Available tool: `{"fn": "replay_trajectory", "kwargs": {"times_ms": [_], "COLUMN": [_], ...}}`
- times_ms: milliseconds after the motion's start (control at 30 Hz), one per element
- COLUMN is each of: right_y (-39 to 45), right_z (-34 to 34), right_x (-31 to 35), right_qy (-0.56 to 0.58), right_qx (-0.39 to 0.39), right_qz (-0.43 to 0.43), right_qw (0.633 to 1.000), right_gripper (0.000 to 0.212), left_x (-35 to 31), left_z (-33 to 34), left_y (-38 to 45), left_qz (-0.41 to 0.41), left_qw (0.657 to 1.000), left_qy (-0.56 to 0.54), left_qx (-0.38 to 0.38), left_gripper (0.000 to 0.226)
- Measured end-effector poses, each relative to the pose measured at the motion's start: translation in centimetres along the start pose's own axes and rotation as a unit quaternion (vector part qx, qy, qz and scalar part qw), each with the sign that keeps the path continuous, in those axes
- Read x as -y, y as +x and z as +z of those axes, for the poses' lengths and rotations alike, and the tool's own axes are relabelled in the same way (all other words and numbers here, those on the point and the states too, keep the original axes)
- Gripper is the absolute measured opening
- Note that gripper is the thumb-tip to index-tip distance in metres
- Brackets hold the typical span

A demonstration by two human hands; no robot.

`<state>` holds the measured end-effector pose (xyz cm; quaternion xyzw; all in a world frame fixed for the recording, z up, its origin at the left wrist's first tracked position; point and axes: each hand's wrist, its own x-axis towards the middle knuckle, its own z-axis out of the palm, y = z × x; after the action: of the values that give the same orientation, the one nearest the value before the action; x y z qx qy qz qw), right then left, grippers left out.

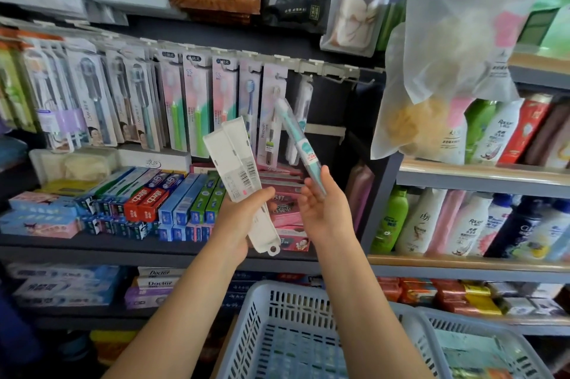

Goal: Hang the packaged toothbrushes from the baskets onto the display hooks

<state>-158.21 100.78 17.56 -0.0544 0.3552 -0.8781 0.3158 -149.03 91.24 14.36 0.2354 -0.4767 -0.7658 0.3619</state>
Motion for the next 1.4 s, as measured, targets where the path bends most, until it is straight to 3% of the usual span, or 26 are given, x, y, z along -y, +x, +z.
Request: {"fn": "replay_trajectory", "kwargs": {"times_ms": [133,267,500,833,1033,1267,1333,1400], "right_y": [-0.4,-0.1,1.6,3.1,5.0,7.2,6.5,5.3], "right_z": [0.2,1.4,2.8,2.8,3.2,0.9,0.3,0.2], "right_x": [0.8,1.2,1.3,0.2,-0.4,-1.7,-2.1,-1.9], "right_qy": [-0.083,-0.127,-0.130,-0.117,-0.190,-0.180,-0.179,-0.205], "right_qx": [0.064,0.064,0.009,-0.007,-0.061,-0.104,-0.082,-0.008], "right_qz": [-0.082,-0.153,-0.148,-0.161,-0.059,0.064,0.064,0.038], "right_qw": [0.991,0.978,0.980,0.980,0.978,0.976,0.978,0.978], "right_gripper": [0.015,0.021,0.028,0.015,0.027,0.030,0.031,0.033], "left_x": [-0.2,-0.2,-0.5,-0.4,-0.4,-0.6,-0.6,-1.0], "left_z": [0.4,0.7,0.2,-0.1,0.4,0.1,-0.6,-1.3], "left_y": [0.2,0.3,0.9,1.6,1.5,1.3,1.6,2.0], "left_qz": [0.005,0.014,0.013,0.032,0.014,0.015,0.015,0.017], "left_qw": [1.000,1.000,1.000,0.999,0.999,0.997,0.992,0.976], "left_qy": [-0.006,-0.009,-0.002,0.018,0.040,0.078,0.123,0.214], "left_qx": [0.001,0.001,0.000,-0.006,-0.002,0.026,0.036,0.046], "left_gripper": [0.041,0.039,0.033,0.025,0.029,0.027,0.033,0.045]}}
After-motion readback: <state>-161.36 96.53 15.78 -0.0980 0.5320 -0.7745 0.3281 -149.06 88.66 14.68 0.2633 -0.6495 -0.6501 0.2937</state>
